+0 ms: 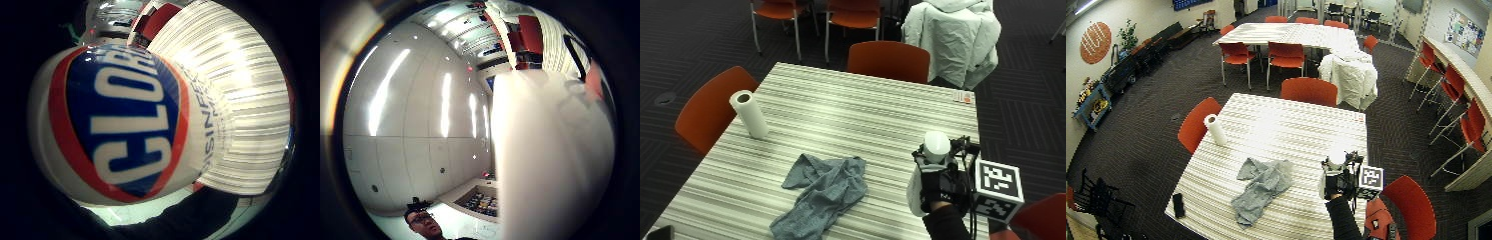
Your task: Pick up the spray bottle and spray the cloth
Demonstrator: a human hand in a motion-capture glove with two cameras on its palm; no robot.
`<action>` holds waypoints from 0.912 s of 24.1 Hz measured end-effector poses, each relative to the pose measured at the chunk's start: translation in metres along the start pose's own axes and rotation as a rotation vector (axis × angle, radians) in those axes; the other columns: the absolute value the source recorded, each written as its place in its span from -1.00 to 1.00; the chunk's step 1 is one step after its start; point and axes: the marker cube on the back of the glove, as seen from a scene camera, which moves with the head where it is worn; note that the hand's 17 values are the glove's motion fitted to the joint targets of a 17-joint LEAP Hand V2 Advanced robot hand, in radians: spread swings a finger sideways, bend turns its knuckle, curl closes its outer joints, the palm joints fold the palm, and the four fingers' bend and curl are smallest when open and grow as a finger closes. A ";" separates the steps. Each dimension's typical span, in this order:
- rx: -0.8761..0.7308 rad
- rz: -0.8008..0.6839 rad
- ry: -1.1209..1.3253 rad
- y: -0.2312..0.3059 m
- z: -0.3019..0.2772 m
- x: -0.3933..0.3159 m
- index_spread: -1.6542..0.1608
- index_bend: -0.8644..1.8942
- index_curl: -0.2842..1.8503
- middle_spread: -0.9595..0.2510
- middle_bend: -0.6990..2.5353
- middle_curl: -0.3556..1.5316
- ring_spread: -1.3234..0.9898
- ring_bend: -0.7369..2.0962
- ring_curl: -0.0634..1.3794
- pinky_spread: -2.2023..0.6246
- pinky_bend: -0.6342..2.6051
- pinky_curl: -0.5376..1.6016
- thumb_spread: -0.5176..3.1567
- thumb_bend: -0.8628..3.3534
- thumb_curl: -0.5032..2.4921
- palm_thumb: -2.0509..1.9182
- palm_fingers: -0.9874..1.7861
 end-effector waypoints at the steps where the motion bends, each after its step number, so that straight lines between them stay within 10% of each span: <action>1: -0.004 0.004 -0.002 0.000 0.001 0.001 0.59 -0.04 -0.24 0.52 -0.23 -0.07 0.04 -0.13 -0.30 0.58 -0.53 -0.31 -0.44 -0.58 -0.20 0.66 0.29; 22: -0.265 0.070 0.102 0.030 0.116 0.004 0.60 -0.06 -0.20 0.50 -0.24 -0.04 0.05 -0.16 -0.26 0.57 -0.53 -0.29 -0.48 -0.59 -0.16 0.66 0.30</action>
